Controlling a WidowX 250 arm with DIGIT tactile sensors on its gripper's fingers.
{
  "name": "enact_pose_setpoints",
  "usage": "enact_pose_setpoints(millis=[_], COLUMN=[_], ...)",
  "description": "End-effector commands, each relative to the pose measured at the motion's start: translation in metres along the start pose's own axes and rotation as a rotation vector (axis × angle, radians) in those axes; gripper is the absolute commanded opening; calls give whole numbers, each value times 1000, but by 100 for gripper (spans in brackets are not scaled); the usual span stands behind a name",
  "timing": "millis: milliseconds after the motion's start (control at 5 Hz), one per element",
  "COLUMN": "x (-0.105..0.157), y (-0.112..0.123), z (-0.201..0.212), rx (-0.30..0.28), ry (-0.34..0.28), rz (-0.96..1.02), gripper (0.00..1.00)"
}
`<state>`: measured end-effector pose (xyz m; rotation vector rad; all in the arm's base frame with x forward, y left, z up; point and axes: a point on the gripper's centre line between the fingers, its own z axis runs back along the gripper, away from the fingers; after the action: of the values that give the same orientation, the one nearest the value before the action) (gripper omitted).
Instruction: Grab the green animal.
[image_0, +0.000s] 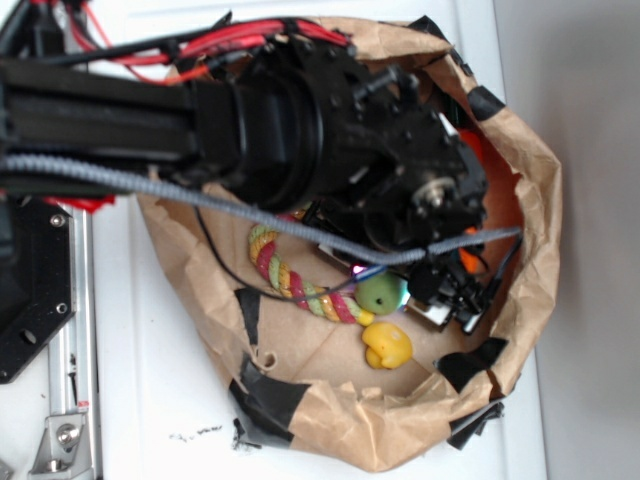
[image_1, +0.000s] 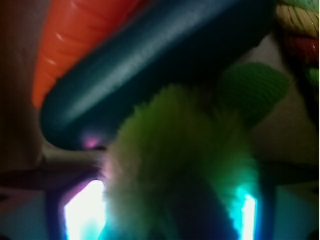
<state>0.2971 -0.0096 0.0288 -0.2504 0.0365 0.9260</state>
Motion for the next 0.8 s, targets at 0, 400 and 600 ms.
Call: enact_pose_setpoints(millis=[0, 400, 600], x=[-4, -25, -30], y=[-7, 18, 27], z=[105, 206, 194], rx=[-71, -33, -138], ry=[-252, -353, -235], rz=[-470, -838, -886], gripper=[0, 0, 0])
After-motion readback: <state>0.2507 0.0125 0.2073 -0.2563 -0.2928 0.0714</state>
